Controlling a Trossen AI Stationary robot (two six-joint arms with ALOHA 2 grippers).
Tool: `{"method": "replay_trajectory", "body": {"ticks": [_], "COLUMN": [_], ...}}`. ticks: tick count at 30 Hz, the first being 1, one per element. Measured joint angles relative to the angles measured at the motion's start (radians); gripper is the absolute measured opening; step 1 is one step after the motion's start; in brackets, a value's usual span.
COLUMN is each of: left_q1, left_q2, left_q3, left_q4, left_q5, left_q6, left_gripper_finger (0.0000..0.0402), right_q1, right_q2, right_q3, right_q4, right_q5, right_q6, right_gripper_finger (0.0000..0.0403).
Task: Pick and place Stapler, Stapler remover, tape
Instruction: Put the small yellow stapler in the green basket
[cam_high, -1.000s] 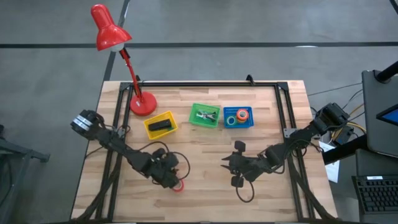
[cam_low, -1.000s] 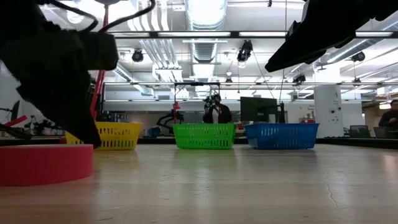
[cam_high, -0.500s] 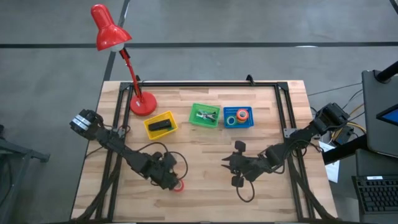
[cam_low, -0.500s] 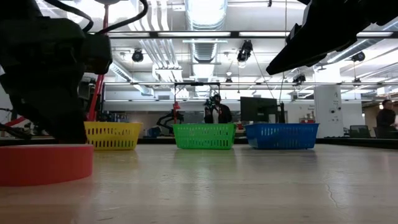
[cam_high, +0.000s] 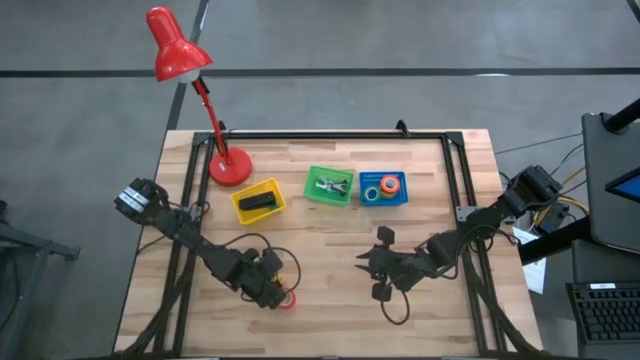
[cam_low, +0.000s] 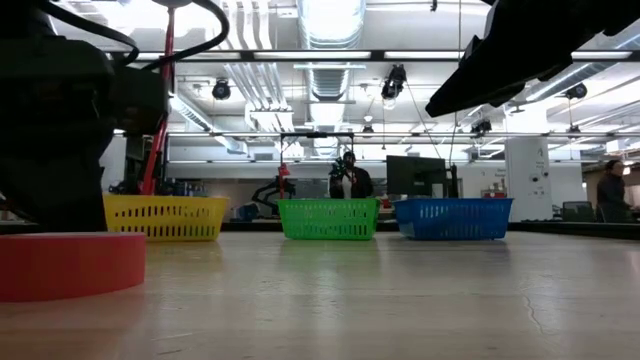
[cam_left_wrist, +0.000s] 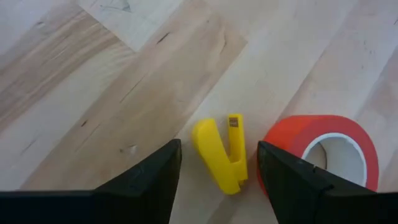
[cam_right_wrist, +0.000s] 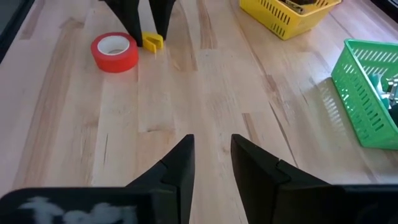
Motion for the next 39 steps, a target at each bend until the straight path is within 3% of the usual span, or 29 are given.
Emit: {"method": "replay_trajectory", "body": {"ticks": [8, 13, 19, 32, 39], "left_q1": [0.0, 0.002, 0.003, 0.003, 0.024], "left_q2": [0.021, 0.027, 0.028, 0.024, -0.001], "left_q3": [0.0, -0.002, -0.002, -0.002, -0.005], "left_q4": [0.002, -0.02, -0.028, -0.041, -0.053], "left_q5": [-0.041, -0.156, -0.139, -0.154, -0.234], "left_q6": [0.067, 0.156, 0.189, 0.215, 0.273], "left_gripper_finger": [0.0218, 0.0218, 0.0213, 0.0099, 0.0078], "right_q1": [0.0, 0.0, 0.0, 0.0, 0.0], "right_q2": [0.0, 0.0, 0.0, 0.0, 0.0], "right_q3": [0.0, 0.0, 0.0, 0.0, 0.0], "right_q4": [0.0, 0.0, -0.001, -0.001, 0.0], "right_q5": [0.0, 0.0, 0.0, 0.0, 0.0], "right_q6": [-0.001, -0.003, -0.008, -0.011, -0.011], "right_gripper_finger": [0.0093, 0.0084, 0.0076, 0.0081, 0.0086]}}
